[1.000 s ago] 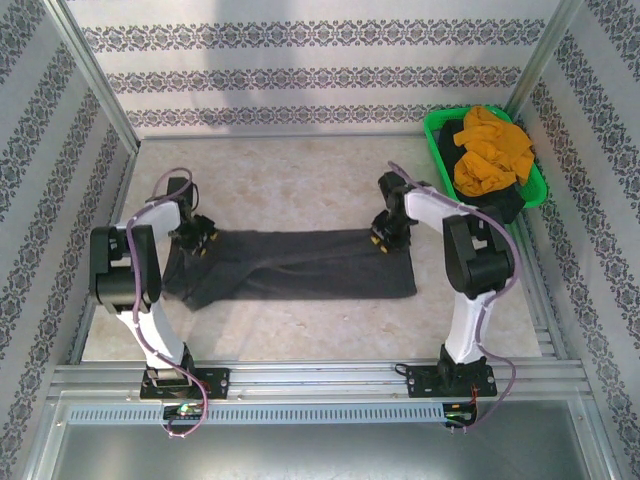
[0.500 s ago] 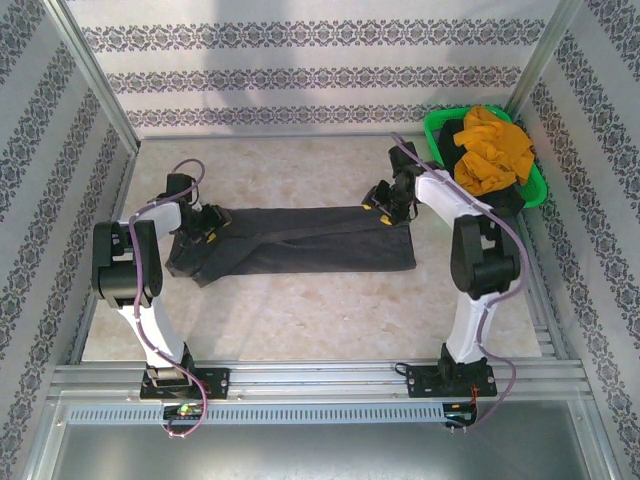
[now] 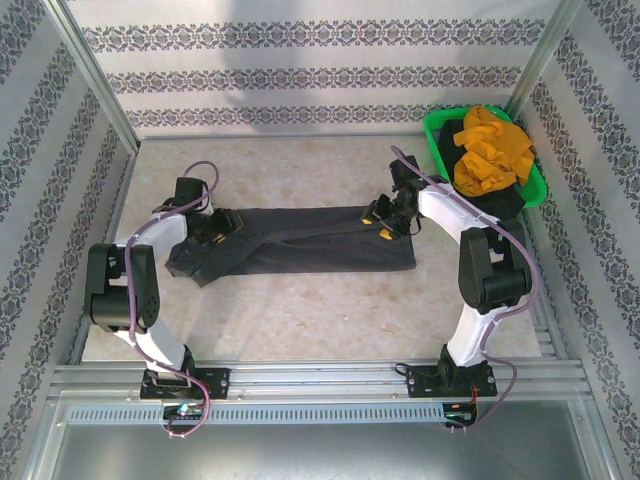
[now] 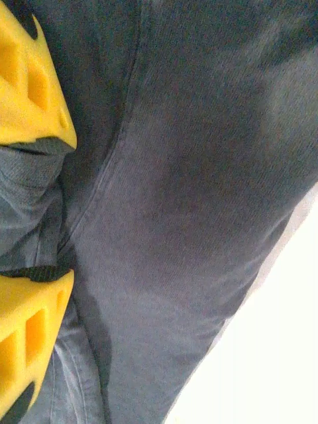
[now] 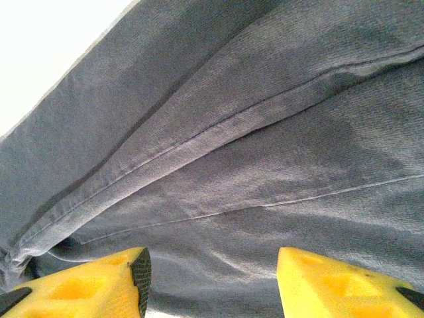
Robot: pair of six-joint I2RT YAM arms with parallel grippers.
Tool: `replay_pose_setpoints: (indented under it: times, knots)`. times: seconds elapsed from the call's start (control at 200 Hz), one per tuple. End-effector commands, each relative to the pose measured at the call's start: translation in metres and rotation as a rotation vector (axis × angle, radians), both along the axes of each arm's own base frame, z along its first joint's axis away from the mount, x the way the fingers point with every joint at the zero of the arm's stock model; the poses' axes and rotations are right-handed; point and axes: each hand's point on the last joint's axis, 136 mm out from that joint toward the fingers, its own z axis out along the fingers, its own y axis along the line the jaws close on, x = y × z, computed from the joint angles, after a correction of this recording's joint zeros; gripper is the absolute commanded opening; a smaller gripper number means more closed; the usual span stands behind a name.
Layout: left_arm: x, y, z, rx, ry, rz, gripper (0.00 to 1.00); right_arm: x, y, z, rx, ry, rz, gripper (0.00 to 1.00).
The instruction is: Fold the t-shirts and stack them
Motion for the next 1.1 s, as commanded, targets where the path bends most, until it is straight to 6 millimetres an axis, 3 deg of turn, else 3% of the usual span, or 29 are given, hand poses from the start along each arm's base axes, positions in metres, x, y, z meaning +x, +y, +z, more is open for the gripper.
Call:
replay_pose_setpoints:
  times: [0.0,0.31,0.585,0.799,0.864,0.929,0.964,1.014,1.094]
  knots:
    - [-0.022,-0.009,-0.008,0.014,0.051,-0.043,0.37,-0.002,0.005,0.019,0.021,-0.041,0.020,0.54]
    - [-0.066,-0.028,-0.001,0.014,0.115,-0.045,0.00,-0.004,0.001,0.030,0.036,-0.062,0.022,0.53]
    - [-0.109,-0.050,0.008,-0.013,0.134,-0.009,0.00,-0.014,0.000,0.028,0.044,-0.060,0.022,0.52]
    - [-0.132,-0.086,0.004,-0.154,0.162,0.005,0.00,-0.026,-0.001,0.020,0.046,-0.042,0.021,0.52]
    - [-0.141,-0.090,-0.005,-0.156,0.194,-0.012,0.09,-0.029,-0.001,0.016,0.048,-0.031,0.018,0.52]
    - [-0.148,-0.086,-0.010,-0.122,0.228,-0.019,0.44,-0.030,0.000,0.014,0.051,-0.025,0.017,0.52]
    - [-0.148,-0.080,-0.007,-0.083,0.222,-0.021,0.56,-0.031,0.001,0.013,0.052,-0.025,0.021,0.52]
    - [-0.144,-0.071,0.002,-0.035,0.193,-0.015,0.63,-0.032,0.002,0.013,0.051,-0.023,0.026,0.52]
    - [-0.133,-0.052,0.018,0.016,0.146,0.030,0.60,-0.032,0.005,0.015,0.050,-0.031,0.038,0.52]
